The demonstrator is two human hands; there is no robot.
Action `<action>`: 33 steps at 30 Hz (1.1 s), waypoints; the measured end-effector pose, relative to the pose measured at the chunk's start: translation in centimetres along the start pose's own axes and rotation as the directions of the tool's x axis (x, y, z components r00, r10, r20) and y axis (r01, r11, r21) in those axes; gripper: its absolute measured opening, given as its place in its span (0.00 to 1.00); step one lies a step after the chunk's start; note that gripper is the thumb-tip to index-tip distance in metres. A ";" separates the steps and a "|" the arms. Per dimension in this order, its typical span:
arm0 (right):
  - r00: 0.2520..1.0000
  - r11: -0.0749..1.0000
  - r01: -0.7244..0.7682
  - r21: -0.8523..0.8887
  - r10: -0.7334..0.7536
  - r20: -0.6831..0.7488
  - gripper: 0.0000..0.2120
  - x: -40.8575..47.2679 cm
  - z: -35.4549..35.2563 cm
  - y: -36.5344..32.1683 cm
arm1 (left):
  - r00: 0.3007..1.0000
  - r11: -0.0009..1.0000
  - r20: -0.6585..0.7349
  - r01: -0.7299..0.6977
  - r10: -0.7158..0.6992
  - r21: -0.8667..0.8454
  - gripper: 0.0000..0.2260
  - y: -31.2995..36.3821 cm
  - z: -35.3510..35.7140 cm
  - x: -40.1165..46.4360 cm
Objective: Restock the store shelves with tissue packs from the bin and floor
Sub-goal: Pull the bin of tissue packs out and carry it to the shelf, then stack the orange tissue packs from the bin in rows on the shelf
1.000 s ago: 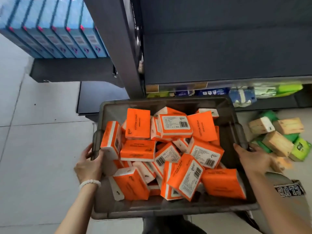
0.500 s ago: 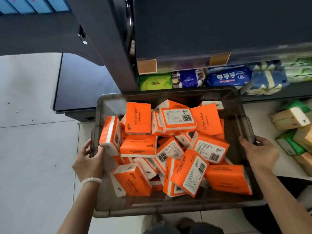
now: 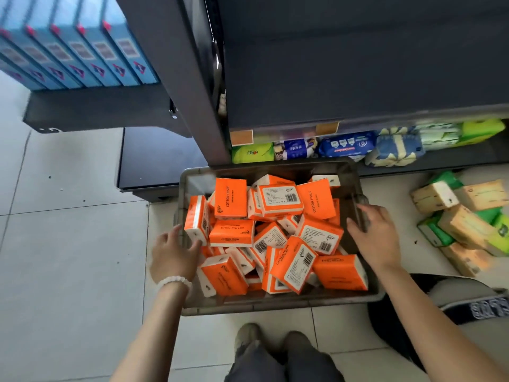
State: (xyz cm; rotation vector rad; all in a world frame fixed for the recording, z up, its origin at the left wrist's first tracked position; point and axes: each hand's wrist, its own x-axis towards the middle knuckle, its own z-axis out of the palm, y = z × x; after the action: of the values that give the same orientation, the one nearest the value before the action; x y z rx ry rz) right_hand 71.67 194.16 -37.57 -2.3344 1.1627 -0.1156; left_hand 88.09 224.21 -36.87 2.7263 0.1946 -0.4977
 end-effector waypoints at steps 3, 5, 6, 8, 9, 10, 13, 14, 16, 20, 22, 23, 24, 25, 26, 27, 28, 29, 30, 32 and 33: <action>0.995 0.996 0.075 -0.041 -0.072 0.072 0.19 -1.8 -4.7 -3.3 | 0.994 0.996 0.076 -0.078 0.076 0.031 0.19 2.8 -3.9 -3.3; 0.986 0.988 0.135 -0.072 -0.126 0.113 0.18 -3.4 -8.7 -5.4 | 0.987 0.993 0.126 -0.106 0.099 0.051 0.18 4.9 -7.2 -5.9; 0.979 0.981 0.170 -0.092 -0.158 0.128 0.18 -4.0 -10.5 -6.3 | 0.983 0.990 0.145 -0.121 0.110 0.073 0.18 5.8 -8.6 -7.2; 0.967 0.966 0.225 -0.126 -0.205 0.151 0.18 -5.5 -14.8 -8.0 | 0.976 0.982 0.165 -0.160 0.141 0.102 0.19 7.8 -12.1 -10.3; 0.962 0.959 0.247 -0.141 -0.225 0.158 0.18 -6.2 -16.8 -8.8 | 0.972 0.977 0.173 -0.179 0.157 0.118 0.20 8.7 -13.6 -11.9; 0.955 0.950 0.270 -0.156 -0.244 0.168 0.18 -7.0 -18.7 -9.5 | 0.969 0.972 0.183 -0.194 0.168 0.131 0.21 9.7 -15.1 -13.5; 0.926 0.915 0.348 -0.204 -0.301 0.228 0.18 -8.8 -23.0 -10.7 | 0.959 0.968 0.208 -0.222 0.194 0.120 0.21 12.3 -18.1 -17.9; 0.917 0.906 0.368 -0.211 -0.316 0.245 0.19 -9.5 -24.2 -11.0 | 0.955 0.966 0.211 -0.236 0.210 0.105 0.20 13.2 -18.9 -19.4; 0.899 0.894 0.400 -0.204 -0.340 0.275 0.20 -10.3 -26.1 -11.2 | 0.950 0.961 0.196 -0.262 0.242 0.086 0.20 14.8 -19.9 -22.0; 0.868 0.869 0.453 -0.198 -0.380 0.321 0.22 -10.7 -30.0 -9.9 | 0.956 0.954 0.147 -0.273 0.255 0.124 0.20 16.9 -20.3 -27.0; 0.851 0.859 0.478 -0.186 -0.400 0.339 0.22 -10.5 -32.3 -8.2 | 0.960 0.952 0.125 -0.266 0.249 0.151 0.20 17.7 -19.7 -29.3; 0.841 0.847 0.496 -0.189 -0.415 0.347 0.22 -10.3 -33.6 -7.1 | 0.965 0.955 0.109 -0.252 0.237 0.156 0.21 18.2 -19.1 -30.7; 0.828 0.834 0.515 -0.196 -0.426 0.364 0.22 -10.0 -35.0 -6.0 | 0.973 0.964 0.095 -0.224 0.212 0.141 0.20 18.9 -18.5 -32.1; 0.814 0.819 0.536 -0.203 -0.438 0.382 0.22 -9.7 -36.4 -4.8 | 0.979 0.975 0.083 -0.193 0.184 0.114 0.20 19.5 -17.8 -33.5; 0.800 0.805 0.555 -0.207 -0.450 0.396 0.23 -9.4 -37.5 -3.9 | 0.983 0.981 0.079 -0.175 0.169 0.083 0.20 20.1 -17.1 -34.6; 0.785 0.790 0.577 -0.209 -0.464 0.411 0.23 -9.0 -38.8 -2.8 | 0.983 0.984 0.080 -0.167 0.163 0.054 0.20 20.8 -16.2 -35.9; 0.768 0.774 0.598 -0.209 -0.479 0.425 0.23 -8.7 -39.8 -1.9 | 0.984 0.986 0.084 -0.162 0.159 0.028 0.21 21.4 -15.3 -36.9; 0.753 0.760 0.615 -0.208 -0.489 0.439 0.23 -8.3 -40.6 -1.3 | 0.984 0.988 0.087 -0.153 0.152 0.005 0.21 22.0 -14.6 -37.8; 0.738 0.746 0.632 -0.209 -0.497 0.456 0.23 -8.0 -41.2 -0.9 | 0.986 0.990 0.086 -0.140 0.140 -0.009 0.22 22.5 -14.1 -38.7; 0.700 0.711 0.670 -0.211 -0.512 0.497 0.23 -7.4 -41.7 -1.0 | 0.992 0.995 0.078 -0.103 0.104 -0.018 0.22 23.4 -13.5 -39.8; 0.681 0.692 0.690 -0.212 -0.520 0.516 0.23 -7.1 -41.7 -1.3 | 0.994 0.996 0.069 -0.083 0.084 -0.018 0.22 23.7 -13.5 -40.2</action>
State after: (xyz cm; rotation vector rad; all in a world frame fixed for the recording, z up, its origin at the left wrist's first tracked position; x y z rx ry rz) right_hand 55.67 182.86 -0.10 -2.8270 0.1313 0.4122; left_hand 59.70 204.52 -2.73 2.6849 0.0653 -0.5640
